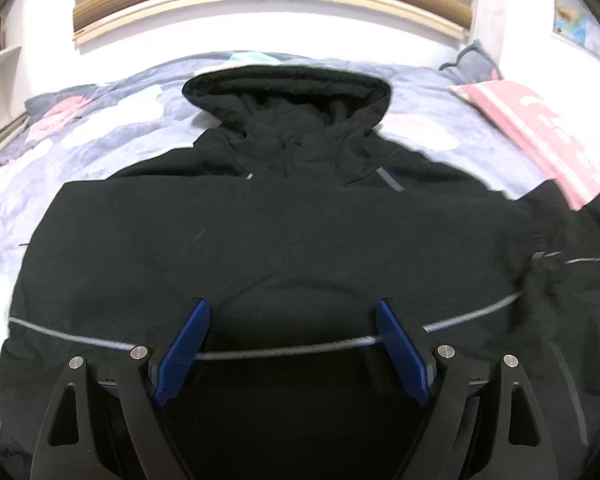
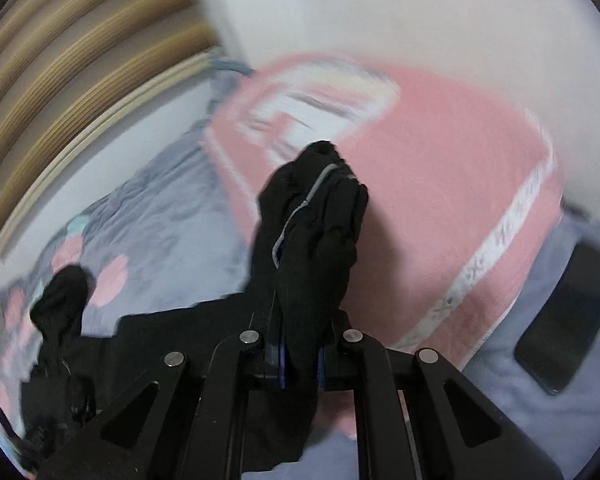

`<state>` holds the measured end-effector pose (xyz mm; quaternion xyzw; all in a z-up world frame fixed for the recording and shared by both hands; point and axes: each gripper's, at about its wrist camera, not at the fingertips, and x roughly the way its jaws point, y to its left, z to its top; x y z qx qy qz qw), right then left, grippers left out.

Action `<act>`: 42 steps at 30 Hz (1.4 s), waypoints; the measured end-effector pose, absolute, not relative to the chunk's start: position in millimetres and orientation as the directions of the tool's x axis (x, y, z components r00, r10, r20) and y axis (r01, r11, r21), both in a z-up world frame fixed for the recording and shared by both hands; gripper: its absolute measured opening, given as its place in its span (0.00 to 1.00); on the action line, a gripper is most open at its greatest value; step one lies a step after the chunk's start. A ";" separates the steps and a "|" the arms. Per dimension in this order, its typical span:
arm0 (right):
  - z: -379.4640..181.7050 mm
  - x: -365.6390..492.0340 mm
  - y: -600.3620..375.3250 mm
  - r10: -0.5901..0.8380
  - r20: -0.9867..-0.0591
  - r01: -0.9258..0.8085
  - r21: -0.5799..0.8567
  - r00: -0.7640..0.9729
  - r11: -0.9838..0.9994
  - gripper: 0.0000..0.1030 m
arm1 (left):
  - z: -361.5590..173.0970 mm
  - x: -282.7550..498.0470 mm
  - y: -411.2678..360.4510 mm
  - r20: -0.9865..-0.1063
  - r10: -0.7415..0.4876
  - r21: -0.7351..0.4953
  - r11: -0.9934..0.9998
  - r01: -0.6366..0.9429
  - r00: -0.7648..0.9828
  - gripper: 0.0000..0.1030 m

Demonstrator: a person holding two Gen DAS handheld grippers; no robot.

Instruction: Fold large clothes

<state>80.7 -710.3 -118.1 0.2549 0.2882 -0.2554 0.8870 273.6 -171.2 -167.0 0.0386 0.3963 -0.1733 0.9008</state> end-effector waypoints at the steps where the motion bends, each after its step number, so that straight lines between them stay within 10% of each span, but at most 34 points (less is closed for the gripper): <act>1: -108.3 82.4 -694.3 -0.287 -0.624 0.567 0.308 0.727 0.764 0.13 | -158.7 267.8 -166.8 -0.718 -0.303 -0.085 0.932 0.352 0.626 0.83; 21: -72.9 258.5 -172.2 0.172 -0.620 -0.170 0.063 0.766 0.983 0.13 | -70.6 204.5 -2.8 -0.645 -0.265 -0.125 0.962 0.243 0.717 0.83; 25: -114.6 276.6 -105.7 0.259 -0.712 -0.272 0.099 0.652 0.957 0.30 | -73.7 200.8 25.2 -0.648 -0.249 -0.140 0.968 0.209 0.720 0.83; 27: -136.8 280.7 -92.9 0.296 -0.754 -0.306 0.132 0.587 0.943 0.43 | -78.3 203.0 34.6 -0.660 -0.252 -0.151 0.967 0.203 0.708 0.83; 42: -137.3 220.8 -332.4 0.069 -0.767 0.095 0.166 0.637 0.982 0.46 | -125.6 296.6 -10.5 -0.754 -0.403 -0.319 0.915 0.248 0.519 0.83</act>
